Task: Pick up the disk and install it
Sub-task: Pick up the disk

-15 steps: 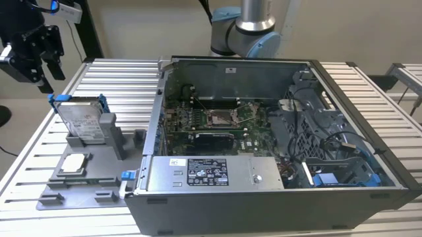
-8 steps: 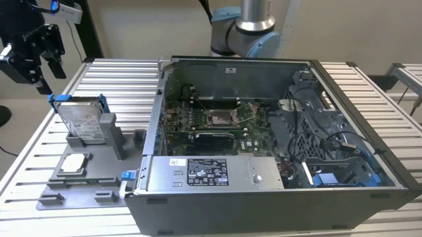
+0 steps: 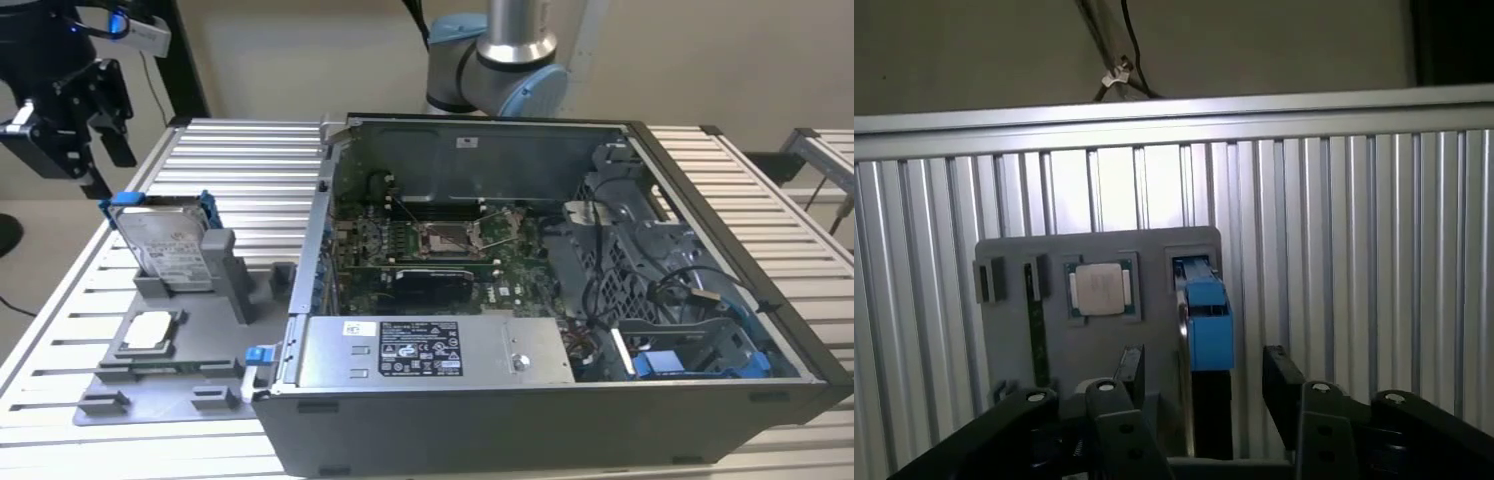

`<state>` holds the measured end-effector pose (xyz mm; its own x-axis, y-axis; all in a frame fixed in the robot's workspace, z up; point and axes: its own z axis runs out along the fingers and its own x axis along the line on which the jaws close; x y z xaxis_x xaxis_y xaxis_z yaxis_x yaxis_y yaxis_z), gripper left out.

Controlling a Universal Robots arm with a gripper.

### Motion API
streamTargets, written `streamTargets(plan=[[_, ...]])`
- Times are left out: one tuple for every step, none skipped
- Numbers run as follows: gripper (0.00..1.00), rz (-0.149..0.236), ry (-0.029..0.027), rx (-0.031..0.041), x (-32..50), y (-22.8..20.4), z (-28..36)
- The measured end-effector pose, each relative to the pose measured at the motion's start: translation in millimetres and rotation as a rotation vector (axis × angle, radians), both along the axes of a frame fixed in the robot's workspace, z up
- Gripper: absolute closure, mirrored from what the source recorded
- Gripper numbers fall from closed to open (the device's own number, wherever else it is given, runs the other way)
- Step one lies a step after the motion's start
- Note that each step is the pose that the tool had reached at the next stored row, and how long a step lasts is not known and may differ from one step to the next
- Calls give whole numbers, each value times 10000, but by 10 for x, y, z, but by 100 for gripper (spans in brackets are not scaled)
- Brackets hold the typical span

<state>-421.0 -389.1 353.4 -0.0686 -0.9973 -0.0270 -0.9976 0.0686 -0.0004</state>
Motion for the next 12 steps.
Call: streamTargets(plan=[[0, 1, -2, -1, 0, 0, -20], [0, 1, -2, -1, 0, 0, -38], [0, 0, -2, -4, 2, 1, -55], [0, 0, -1, -8, 6, 1, -73], [0, 6, -1, -11, 11, 1, -92], [0, 26, -1, -12, 13, 1, -110], [0, 54, -1, -12, 14, 0, -128], [0, 77, -1, -13, 15, 0, -146], [0, 102, 0, -14, 15, 1, -164], [0, 129, -1, -14, 16, 2, -182], [0, 161, -1, -14, 15, 3, -200], [0, 196, -1, -14, 15, 6, -218]])
